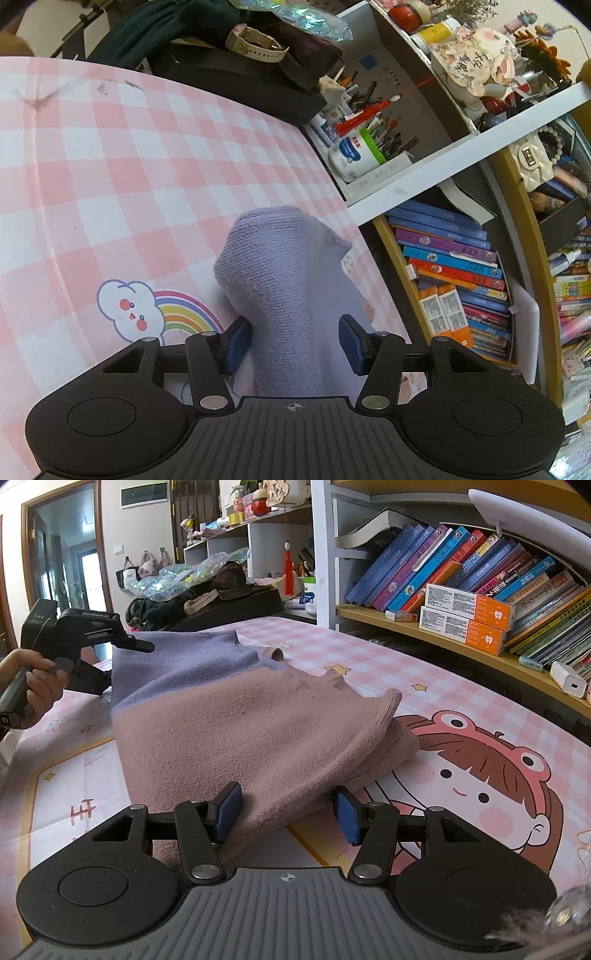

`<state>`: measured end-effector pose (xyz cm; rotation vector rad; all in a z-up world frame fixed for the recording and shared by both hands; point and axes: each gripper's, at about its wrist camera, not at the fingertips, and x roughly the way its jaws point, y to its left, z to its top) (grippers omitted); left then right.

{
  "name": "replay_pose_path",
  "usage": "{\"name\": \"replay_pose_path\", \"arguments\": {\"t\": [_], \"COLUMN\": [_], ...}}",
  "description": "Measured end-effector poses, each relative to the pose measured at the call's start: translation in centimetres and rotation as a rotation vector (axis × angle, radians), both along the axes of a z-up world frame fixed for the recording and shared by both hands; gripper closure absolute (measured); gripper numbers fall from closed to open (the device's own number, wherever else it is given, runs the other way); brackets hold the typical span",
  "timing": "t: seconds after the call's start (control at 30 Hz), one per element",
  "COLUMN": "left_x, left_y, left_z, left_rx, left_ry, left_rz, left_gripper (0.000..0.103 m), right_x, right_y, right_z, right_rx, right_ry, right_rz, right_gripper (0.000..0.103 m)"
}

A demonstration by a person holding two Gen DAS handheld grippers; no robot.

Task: Fold clothes
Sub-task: 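Grasp the lavender side of the folded sweater with the left gripper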

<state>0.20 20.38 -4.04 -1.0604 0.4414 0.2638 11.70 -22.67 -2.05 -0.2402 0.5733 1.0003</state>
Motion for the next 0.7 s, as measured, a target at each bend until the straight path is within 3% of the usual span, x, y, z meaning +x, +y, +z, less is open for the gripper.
{"name": "replay_pose_path", "arguments": {"t": [0.33, 0.5, 0.57, 0.63, 0.7], "left_x": [0.24, -0.06, -0.13, -0.23, -0.32], "left_y": [-0.40, -0.07, 0.08, 0.23, 0.42], "left_z": [0.28, -0.07, -0.16, -0.35, -0.62], "left_rx": [0.027, -0.007, -0.013, -0.016, -0.021], "left_ry": [0.012, -0.009, -0.003, 0.010, 0.014], "left_rz": [0.004, 0.017, 0.024, 0.034, 0.032], "left_gripper": [0.054, 0.055, 0.061, 0.074, 0.078], "right_x": [0.08, 0.18, 0.17, 0.20, 0.30], "right_y": [0.22, 0.45, 0.48, 0.56, 0.74], "right_z": [-0.04, -0.05, -0.07, -0.09, -0.09], "right_rx": [-0.002, -0.003, -0.003, -0.001, 0.000], "right_ry": [0.004, 0.007, 0.008, 0.011, 0.015], "right_rz": [0.002, 0.003, 0.003, 0.004, 0.006], "right_gripper": [0.050, 0.050, 0.050, 0.050, 0.050]}}
